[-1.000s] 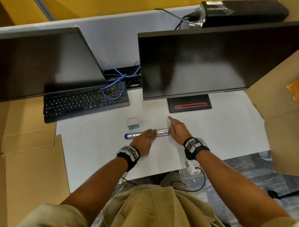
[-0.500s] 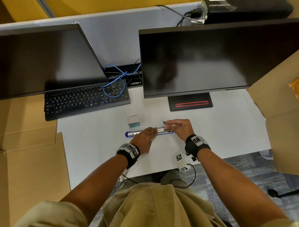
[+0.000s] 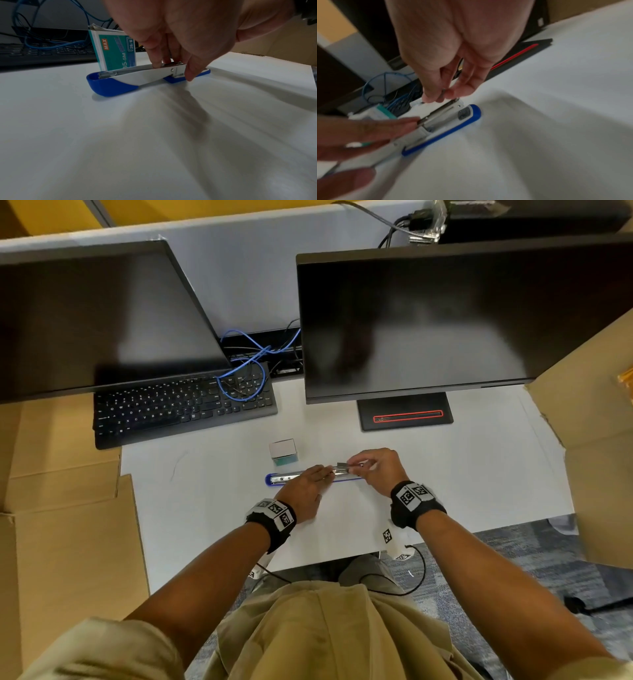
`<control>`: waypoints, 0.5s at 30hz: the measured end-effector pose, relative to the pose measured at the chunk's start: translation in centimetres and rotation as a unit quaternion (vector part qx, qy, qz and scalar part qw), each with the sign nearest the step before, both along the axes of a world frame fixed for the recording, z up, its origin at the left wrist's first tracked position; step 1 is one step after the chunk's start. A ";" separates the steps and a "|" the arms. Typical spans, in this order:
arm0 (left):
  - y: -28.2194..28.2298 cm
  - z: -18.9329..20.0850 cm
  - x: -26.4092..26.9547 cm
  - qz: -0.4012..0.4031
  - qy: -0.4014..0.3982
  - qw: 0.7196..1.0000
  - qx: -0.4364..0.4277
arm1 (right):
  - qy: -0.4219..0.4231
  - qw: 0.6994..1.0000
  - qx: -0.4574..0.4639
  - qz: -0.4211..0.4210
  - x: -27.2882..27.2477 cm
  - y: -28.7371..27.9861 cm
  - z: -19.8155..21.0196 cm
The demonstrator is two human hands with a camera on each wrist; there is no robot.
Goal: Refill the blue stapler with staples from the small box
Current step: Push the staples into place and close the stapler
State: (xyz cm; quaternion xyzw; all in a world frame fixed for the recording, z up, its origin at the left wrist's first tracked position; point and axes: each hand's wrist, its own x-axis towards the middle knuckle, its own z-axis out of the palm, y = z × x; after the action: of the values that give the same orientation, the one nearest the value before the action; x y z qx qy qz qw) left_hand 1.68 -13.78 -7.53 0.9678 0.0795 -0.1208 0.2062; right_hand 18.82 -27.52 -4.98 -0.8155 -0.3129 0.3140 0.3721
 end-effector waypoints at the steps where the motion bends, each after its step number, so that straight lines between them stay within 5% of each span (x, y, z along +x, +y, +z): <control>1: 0.0 0.0 0.0 0.002 -0.001 1.000 0.000 | -0.037 0.999 -0.008 0.013 -0.1 0.0 -0.1; 9: 0.0 0.4 0.0 0.014 0.000 1.000 -0.007 | -0.186 0.969 -0.071 0.148 -1.0 0.5 -0.3; 15: -0.1 0.7 0.0 0.013 0.002 1.000 -0.004 | -0.170 0.973 -0.080 0.135 -0.7 0.7 -0.3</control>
State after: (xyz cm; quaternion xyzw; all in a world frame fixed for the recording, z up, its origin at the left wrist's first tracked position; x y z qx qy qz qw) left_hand 1.66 -13.92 -6.85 0.9657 0.0916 -0.1201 0.2113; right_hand 18.15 -26.79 -5.25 -0.8340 -0.4529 0.2425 0.2015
